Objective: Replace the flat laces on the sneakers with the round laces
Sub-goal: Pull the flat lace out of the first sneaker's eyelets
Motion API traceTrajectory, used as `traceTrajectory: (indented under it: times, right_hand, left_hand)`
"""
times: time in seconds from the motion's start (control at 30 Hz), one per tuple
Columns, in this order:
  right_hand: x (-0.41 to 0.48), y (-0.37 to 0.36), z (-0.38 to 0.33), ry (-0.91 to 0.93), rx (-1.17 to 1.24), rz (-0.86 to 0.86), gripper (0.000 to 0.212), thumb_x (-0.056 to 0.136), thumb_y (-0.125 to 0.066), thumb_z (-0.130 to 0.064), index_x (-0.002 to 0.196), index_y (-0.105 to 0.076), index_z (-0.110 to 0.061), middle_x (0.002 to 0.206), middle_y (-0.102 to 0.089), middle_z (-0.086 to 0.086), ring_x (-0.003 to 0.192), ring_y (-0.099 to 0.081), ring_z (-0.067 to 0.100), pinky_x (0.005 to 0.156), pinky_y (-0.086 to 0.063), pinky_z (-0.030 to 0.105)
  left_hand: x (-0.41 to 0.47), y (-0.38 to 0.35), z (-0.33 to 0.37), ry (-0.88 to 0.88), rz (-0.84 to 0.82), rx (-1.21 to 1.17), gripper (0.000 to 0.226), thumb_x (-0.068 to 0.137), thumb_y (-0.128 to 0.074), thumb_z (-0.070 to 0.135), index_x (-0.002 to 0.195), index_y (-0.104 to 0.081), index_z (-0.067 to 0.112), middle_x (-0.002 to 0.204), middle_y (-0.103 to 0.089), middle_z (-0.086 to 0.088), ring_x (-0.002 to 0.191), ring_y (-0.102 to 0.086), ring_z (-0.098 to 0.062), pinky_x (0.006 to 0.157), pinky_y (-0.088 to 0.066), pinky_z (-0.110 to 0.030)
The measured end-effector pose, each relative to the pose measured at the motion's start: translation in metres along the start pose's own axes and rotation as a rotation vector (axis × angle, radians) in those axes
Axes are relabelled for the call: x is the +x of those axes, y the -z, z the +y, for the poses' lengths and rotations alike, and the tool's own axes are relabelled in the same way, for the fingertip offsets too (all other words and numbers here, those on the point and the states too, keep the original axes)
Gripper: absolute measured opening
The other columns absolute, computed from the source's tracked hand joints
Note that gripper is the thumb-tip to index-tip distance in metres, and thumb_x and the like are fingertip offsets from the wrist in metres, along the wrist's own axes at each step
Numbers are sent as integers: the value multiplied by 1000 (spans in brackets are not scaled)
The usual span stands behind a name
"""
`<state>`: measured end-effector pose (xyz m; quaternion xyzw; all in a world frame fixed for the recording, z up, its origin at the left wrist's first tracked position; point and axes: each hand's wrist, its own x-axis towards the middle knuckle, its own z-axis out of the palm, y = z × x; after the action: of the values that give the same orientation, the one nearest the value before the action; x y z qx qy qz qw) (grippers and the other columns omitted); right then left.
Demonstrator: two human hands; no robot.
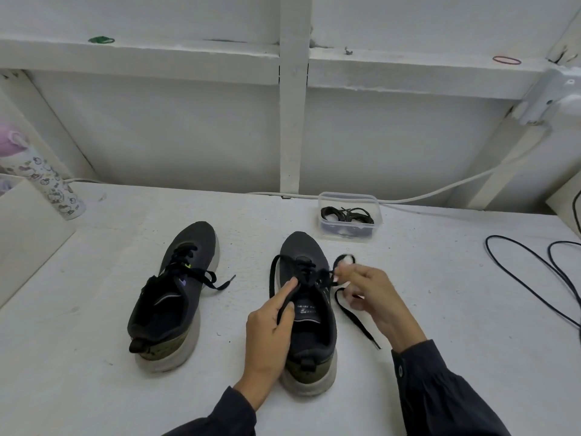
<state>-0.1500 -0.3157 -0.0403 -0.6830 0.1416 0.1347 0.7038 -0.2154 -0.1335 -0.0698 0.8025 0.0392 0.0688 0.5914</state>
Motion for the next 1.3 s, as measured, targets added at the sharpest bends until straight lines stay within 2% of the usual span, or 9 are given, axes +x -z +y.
traceTrajectory:
  times: [0.13,0.23,0.33,0.47,0.7,0.77,0.9,1.03,1.3]
  right_hand:
    - [-11,-19,8,25,-85,-155,11,82,-76,-22,84,-74,-11,64,-58,0,52,-43,11,52,-34,21]
    - [-6,-17,2,84,-72,-81,8,87,-69,-11,80,-71,-7,62,-60,-2,50,-44,11,46,-34,16]
    - [4,-4,-4,145,2,138,12,91,-64,-10,80,-67,-8,65,-57,0,50,-45,11,44,-31,16]
    - [11,10,-4,170,104,286,13,92,-66,-19,91,-67,-6,78,-58,1,51,-44,11,43,-31,18]
    - [-12,-11,3,-7,-214,-119,32,81,-76,-34,77,-61,-7,58,-55,7,47,-46,14,46,-31,22]
    - [-13,-16,4,44,-172,-129,28,83,-76,-24,76,-61,-1,64,-54,13,51,-46,16,48,-32,22]
    - [-4,-8,-5,142,-99,82,18,88,-67,-8,73,-61,-2,64,-55,6,49,-45,13,44,-30,17]
    - [8,15,-7,152,184,341,18,95,-61,-16,79,-56,-8,73,-50,2,47,-44,11,44,-28,22]
    - [-13,-17,5,36,-108,-113,17,82,-76,-23,85,-74,-7,62,-58,6,51,-46,14,46,-32,20]
  left_hand:
    - [1,-1,-1,-5,23,20,45,96,-53,1,130,-59,29,117,-69,12,97,-66,3,88,-53,-21]
    - [1,-1,-2,-2,8,3,46,96,-53,2,130,-58,32,105,-70,26,81,-66,-4,78,-55,-20]
    - [0,0,-1,2,1,6,44,96,-53,1,131,-59,28,85,-74,7,49,-51,-6,54,-44,-14]
    - [0,0,0,0,6,2,45,97,-53,2,130,-57,31,97,-74,8,57,-58,1,61,-45,-9]
    - [1,-1,-2,-14,26,19,43,96,-53,2,131,-59,26,119,-69,11,102,-64,3,92,-52,-22]
    - [1,0,-1,-11,30,22,43,96,-53,1,131,-60,25,115,-69,16,96,-66,3,88,-52,-17]
    - [0,0,0,-9,12,18,42,96,-53,1,131,-59,24,85,-74,5,53,-53,4,59,-41,-6]
    - [0,-1,-4,-16,14,12,45,97,-53,4,129,-57,35,110,-73,4,61,-59,-2,69,-52,-18]
    - [1,-1,-5,-16,28,-2,43,96,-54,3,131,-59,27,124,-66,11,111,-62,1,98,-51,-28]
